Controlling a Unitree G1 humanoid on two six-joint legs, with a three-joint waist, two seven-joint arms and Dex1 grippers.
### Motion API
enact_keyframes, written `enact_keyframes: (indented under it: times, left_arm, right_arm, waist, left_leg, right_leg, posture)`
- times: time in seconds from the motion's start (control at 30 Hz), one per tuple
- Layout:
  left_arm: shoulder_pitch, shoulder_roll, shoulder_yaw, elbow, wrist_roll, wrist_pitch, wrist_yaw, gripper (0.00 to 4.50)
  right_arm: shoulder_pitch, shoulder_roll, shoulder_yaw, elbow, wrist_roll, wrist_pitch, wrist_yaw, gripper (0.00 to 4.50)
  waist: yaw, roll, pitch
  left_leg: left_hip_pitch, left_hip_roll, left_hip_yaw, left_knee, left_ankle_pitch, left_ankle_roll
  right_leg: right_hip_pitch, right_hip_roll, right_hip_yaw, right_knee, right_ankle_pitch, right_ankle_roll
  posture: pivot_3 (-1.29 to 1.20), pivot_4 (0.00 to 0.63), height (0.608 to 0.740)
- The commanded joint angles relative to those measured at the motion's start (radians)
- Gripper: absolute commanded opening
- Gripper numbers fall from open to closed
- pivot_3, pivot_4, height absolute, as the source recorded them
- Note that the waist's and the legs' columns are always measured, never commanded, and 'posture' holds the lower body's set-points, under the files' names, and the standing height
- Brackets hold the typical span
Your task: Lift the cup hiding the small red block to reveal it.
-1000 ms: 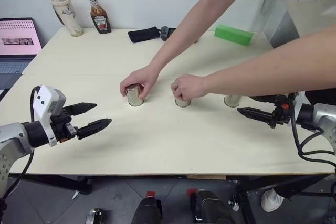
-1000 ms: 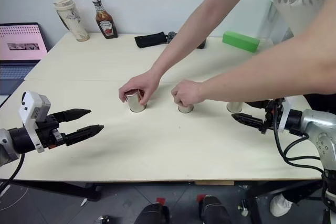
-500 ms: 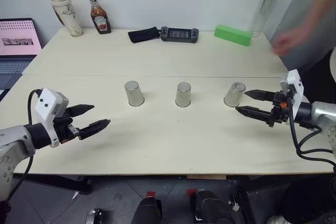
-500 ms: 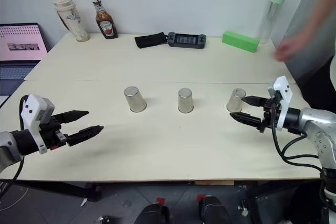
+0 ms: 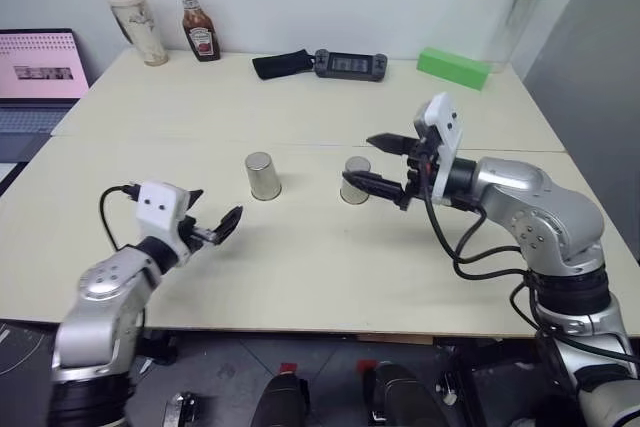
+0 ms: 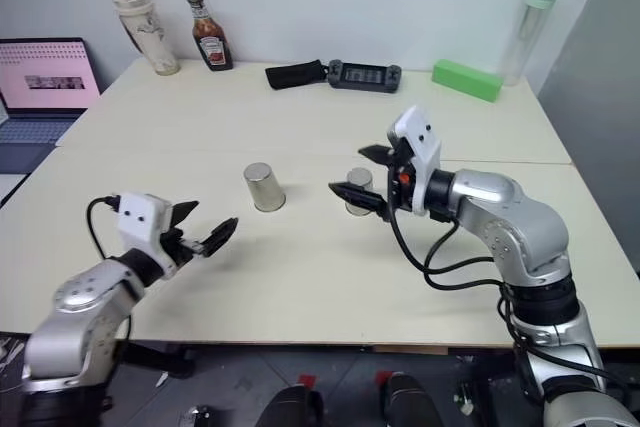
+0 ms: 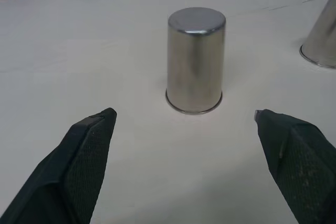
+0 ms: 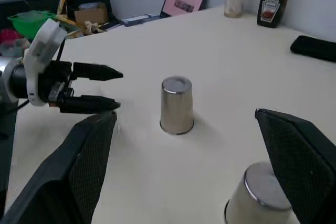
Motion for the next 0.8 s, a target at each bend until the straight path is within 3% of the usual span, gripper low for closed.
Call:
enact_keyframes:
  times: [0.03,0.4,0.8]
  left_arm:
    - [-0.063,-0.023,-0.025,0.032,0.025,-0.037,0.031,4.49]
    - [-0.327,-0.100,-0.085,0.353,0.101,-0.109,0.085,4.49]
    - [-0.445,-0.119,-0.136,0.544,0.148,-0.164,0.074,4.49]
  right_arm:
    - [-0.011,0.004,-0.005,-0.027,-0.012,-0.002,-0.019,4.50]
    - [-0.028,0.041,0.027,-0.044,-0.014,0.043,-0.042,4.50]
    - [-0.019,0.053,0.034,-0.086,-0.008,0.060,-0.049,4.50]
  waist:
    - [0.000,0.000,0.000]
    - [-0.012,0.000,0.000]
    - [-0.013,0.000,0.000]
  left_leg:
    - [0.000,0.000,0.000,0.000,0.000,0.000]
    - [0.000,0.002,-0.001,0.003,0.000,0.000]
    - [-0.001,0.001,-0.001,0.003,0.000,0.000]
  right_leg:
    - [0.000,0.000,0.000,0.000,0.000,0.000]
    - [0.001,0.003,-0.002,0.002,0.000,0.001]
    - [0.000,0.002,-0.002,0.001,0.000,0.001]
  posture:
    - [0.00,0.150,0.740]
    - [0.00,0.150,0.740]
    - [0.00,0.150,0.740]
